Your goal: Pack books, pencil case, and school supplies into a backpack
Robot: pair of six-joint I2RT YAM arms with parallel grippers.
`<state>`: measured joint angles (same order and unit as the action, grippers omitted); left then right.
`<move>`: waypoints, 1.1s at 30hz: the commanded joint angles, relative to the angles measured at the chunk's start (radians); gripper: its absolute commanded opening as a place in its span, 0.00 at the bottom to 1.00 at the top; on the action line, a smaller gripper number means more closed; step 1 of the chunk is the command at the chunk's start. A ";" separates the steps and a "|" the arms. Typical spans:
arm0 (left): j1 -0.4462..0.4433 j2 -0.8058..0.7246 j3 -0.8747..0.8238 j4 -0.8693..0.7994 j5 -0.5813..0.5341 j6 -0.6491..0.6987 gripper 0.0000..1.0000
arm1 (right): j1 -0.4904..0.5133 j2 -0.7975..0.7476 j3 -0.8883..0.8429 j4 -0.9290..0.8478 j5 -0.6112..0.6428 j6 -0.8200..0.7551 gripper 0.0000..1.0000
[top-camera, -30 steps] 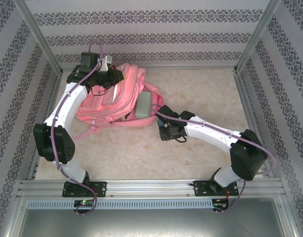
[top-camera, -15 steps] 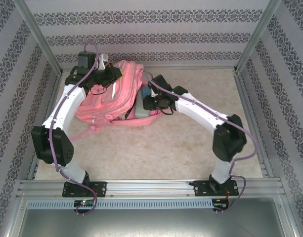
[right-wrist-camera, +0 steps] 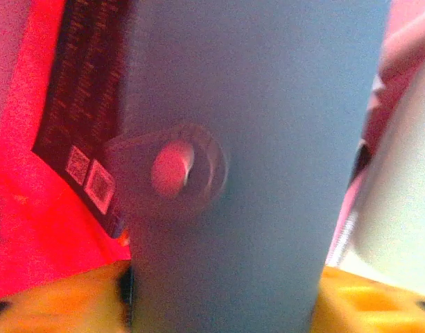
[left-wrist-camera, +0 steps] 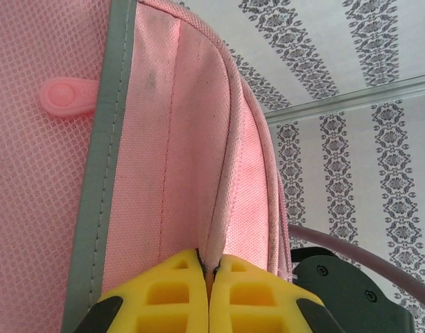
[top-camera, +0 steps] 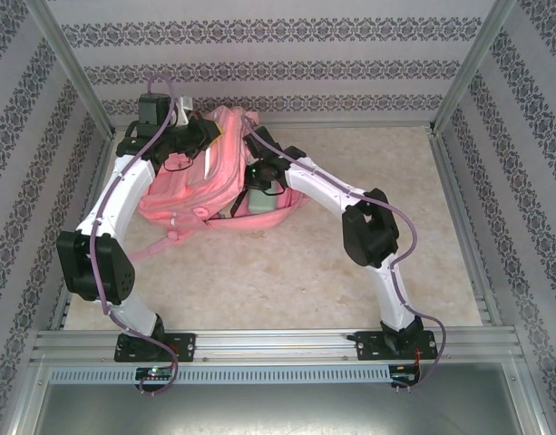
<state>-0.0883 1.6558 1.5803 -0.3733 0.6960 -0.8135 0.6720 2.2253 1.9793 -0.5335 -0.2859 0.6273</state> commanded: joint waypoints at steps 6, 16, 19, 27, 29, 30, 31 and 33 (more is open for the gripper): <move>-0.004 -0.065 0.072 0.102 0.079 0.016 0.00 | -0.006 -0.086 -0.076 0.004 0.005 0.012 0.88; 0.047 -0.074 0.084 0.127 0.084 -0.035 0.00 | -0.025 -0.218 -0.234 0.052 0.061 -0.001 0.78; 0.073 -0.079 0.084 0.160 0.094 -0.081 0.00 | -0.027 -0.203 -0.242 0.093 0.013 0.016 0.62; 0.082 -0.075 0.086 0.178 0.108 -0.133 0.00 | -0.018 -0.120 -0.226 0.377 -0.154 0.182 0.15; 0.083 -0.077 0.092 0.150 0.102 -0.117 0.00 | -0.014 -0.065 -0.175 0.381 -0.172 0.202 0.16; 0.084 -0.077 0.098 0.136 0.100 -0.108 0.00 | -0.012 -0.033 -0.137 0.345 -0.168 0.201 0.15; 0.085 -0.079 0.103 0.130 0.101 -0.105 0.00 | -0.012 -0.002 -0.106 0.308 -0.161 0.201 0.14; 0.088 -0.082 0.114 0.121 0.100 -0.106 0.00 | -0.014 0.042 -0.082 0.262 -0.157 0.212 0.14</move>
<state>-0.0238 1.6543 1.5982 -0.3595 0.7593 -0.9005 0.6521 2.2024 1.8572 -0.2337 -0.4156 0.8001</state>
